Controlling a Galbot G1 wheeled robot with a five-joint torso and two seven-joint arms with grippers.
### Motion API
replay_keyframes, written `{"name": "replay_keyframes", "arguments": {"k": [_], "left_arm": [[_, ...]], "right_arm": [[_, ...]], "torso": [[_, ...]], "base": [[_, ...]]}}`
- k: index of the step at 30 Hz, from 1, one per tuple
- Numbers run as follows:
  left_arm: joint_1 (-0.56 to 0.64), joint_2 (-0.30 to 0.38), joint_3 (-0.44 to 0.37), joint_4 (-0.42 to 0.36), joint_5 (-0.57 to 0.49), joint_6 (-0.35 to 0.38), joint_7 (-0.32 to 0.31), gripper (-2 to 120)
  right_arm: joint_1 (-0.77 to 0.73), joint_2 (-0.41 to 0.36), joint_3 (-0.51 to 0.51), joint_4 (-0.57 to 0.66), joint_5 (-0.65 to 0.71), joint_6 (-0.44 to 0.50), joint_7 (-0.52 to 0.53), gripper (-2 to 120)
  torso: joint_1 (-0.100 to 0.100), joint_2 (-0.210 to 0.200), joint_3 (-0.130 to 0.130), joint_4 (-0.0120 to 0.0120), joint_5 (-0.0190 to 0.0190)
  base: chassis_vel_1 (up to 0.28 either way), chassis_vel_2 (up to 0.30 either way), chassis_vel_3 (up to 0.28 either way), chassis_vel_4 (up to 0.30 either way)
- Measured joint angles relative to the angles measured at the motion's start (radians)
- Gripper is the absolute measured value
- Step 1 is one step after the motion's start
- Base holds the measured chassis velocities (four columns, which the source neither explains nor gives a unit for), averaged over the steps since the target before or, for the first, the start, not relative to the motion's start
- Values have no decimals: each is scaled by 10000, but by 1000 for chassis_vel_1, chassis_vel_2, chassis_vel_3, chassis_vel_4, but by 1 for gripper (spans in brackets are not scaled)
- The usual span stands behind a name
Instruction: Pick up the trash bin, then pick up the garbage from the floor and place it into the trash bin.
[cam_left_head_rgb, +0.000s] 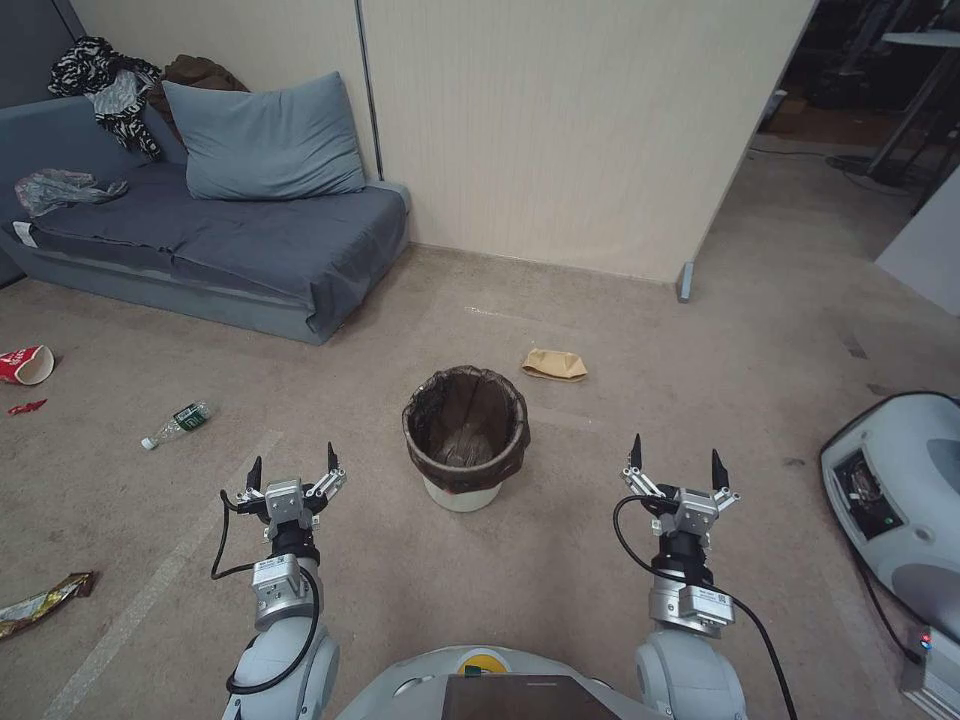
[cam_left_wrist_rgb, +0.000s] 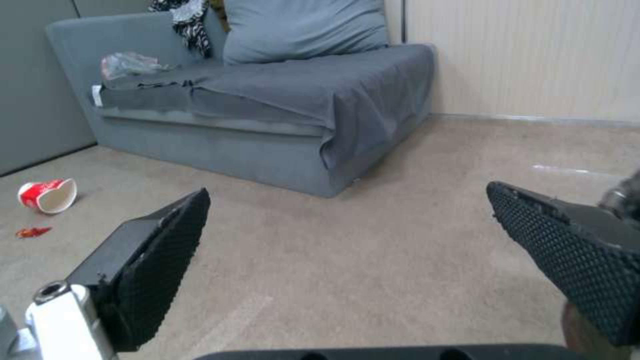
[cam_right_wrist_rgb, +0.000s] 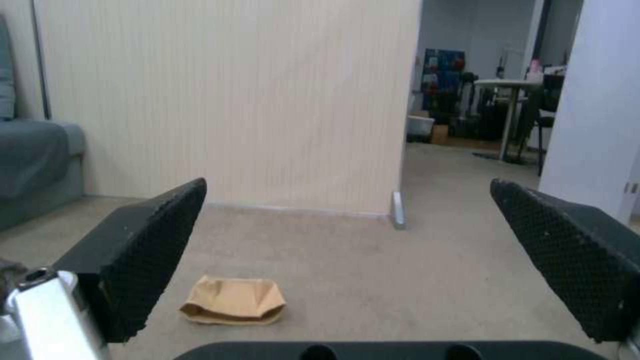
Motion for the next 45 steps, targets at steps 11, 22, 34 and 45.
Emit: {"name": "replay_keyframes", "arguments": {"k": [11,22,34,45], "left_arm": [[-1,-85,16,-2,53,-16,-22,100],[-329,135,-73,-73,-65,88,-8,100],[-519,460,-33,-190,-288,295,99,100],[-1306,2246,72,-641,-2452,1608,183,100]], "right_arm": [[73,0,67,-187,-31,347,98,100],[120,-2,137,-333,157,440,102,100],[131,-43,144,-335,228,439,102,100],[195,-231,140,-434,422,418,91,100]], "torso": [[1,-1,2,-2,0],[0,0,1,0,0],[0,-1,0,0,0],[0,-1,1,-2,-2]], "base": [[-96,102,103,-96],[0,0,0,0],[0,0,0,0],[0,0,0,0]]}}
